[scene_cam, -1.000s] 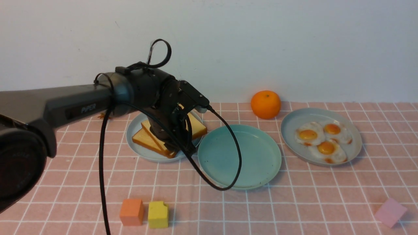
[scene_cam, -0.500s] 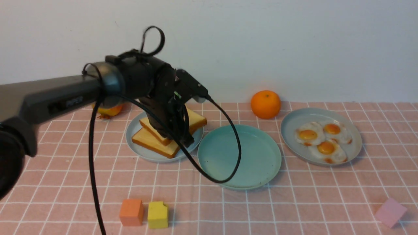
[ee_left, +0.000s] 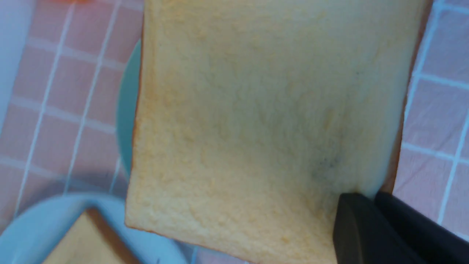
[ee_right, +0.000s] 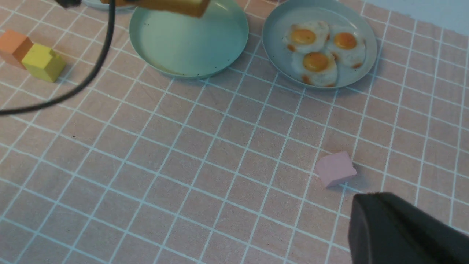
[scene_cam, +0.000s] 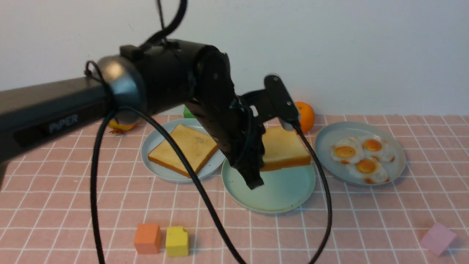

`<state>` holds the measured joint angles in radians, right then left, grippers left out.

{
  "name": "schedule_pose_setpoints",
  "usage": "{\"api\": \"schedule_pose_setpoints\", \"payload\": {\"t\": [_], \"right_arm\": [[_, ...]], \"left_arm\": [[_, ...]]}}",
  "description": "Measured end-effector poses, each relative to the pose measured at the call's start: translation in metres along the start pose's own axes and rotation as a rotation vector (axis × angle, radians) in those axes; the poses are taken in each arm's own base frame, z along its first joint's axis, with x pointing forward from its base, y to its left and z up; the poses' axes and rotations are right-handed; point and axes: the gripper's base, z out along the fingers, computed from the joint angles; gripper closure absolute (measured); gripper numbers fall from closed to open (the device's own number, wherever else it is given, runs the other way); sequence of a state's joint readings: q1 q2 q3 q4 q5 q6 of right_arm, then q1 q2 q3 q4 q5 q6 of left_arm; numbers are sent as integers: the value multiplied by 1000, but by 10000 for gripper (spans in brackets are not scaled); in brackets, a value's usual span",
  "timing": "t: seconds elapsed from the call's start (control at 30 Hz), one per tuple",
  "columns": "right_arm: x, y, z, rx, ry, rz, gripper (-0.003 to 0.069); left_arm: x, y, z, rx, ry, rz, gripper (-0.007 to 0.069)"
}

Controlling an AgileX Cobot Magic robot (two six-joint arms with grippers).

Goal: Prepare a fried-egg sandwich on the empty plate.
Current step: Use the left arm to put a slice of bread into the empty plate in the middle

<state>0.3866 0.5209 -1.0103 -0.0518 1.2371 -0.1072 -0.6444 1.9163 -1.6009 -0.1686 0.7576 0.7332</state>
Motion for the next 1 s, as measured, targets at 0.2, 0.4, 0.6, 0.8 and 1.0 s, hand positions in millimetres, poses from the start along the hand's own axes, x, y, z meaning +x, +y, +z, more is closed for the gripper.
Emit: {"api": "schedule_pose_setpoints", "payload": {"t": [0.2, 0.4, 0.6, 0.8, 1.0], "right_arm": [[1, -1, -1, 9, -3, -3, 625], [1, -1, -1, 12, -3, -4, 622], [1, -1, -1, 12, -3, -4, 617], [1, -1, -1, 7, -3, 2, 611], [-2, 1, 6, -17, 44, 29, 594]], "left_arm": [[5, -5, 37, 2, 35, 39, 602], [19, -7, 67, 13, 104, 71, 602], [19, -6, 71, -4, 93, 63, 573], [19, -4, 70, -26, 101, 38, 342], [8, -4, 31, -47, 78, -143, 119]]}}
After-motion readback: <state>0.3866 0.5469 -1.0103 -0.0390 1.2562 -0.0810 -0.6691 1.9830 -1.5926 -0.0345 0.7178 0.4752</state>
